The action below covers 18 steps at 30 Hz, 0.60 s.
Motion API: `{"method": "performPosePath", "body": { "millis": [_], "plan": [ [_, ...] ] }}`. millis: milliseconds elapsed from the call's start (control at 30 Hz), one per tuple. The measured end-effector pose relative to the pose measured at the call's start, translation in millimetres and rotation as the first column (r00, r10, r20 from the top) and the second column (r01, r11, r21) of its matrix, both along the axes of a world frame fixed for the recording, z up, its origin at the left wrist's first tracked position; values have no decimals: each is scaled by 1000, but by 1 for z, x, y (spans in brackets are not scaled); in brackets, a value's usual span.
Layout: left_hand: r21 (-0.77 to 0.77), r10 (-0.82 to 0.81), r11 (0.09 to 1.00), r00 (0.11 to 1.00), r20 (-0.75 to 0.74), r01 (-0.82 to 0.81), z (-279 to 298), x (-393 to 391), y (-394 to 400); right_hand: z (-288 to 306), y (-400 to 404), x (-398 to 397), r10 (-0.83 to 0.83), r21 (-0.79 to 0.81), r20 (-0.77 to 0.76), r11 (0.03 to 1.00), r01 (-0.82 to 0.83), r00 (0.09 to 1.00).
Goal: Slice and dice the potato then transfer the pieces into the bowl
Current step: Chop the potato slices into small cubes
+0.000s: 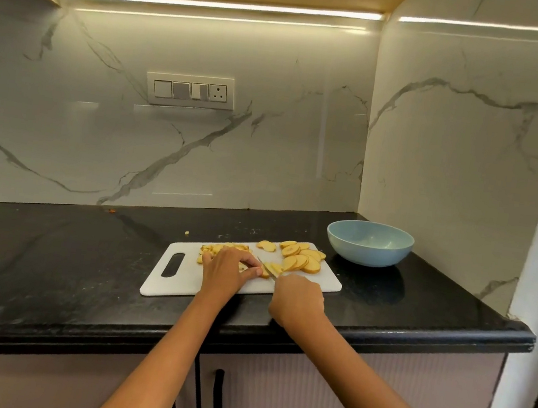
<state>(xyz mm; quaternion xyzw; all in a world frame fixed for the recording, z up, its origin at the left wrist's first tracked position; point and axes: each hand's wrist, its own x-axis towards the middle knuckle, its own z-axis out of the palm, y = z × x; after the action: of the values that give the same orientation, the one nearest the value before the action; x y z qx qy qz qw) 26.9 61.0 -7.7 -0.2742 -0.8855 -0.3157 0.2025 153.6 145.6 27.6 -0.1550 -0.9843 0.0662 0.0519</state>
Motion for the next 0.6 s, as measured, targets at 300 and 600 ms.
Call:
{"method": "performPosePath", "body": {
  "millis": [300, 600],
  "plan": [
    [72, 42, 996, 999, 27, -44, 0, -3, 0, -4, 8, 2, -30, -142, -80, 990, 18, 996],
    [74, -37, 997, 999, 24, 35, 0, -3, -1, -1, 2, -3, -53, -155, -57, 987, 43, 997]
  ]
}}
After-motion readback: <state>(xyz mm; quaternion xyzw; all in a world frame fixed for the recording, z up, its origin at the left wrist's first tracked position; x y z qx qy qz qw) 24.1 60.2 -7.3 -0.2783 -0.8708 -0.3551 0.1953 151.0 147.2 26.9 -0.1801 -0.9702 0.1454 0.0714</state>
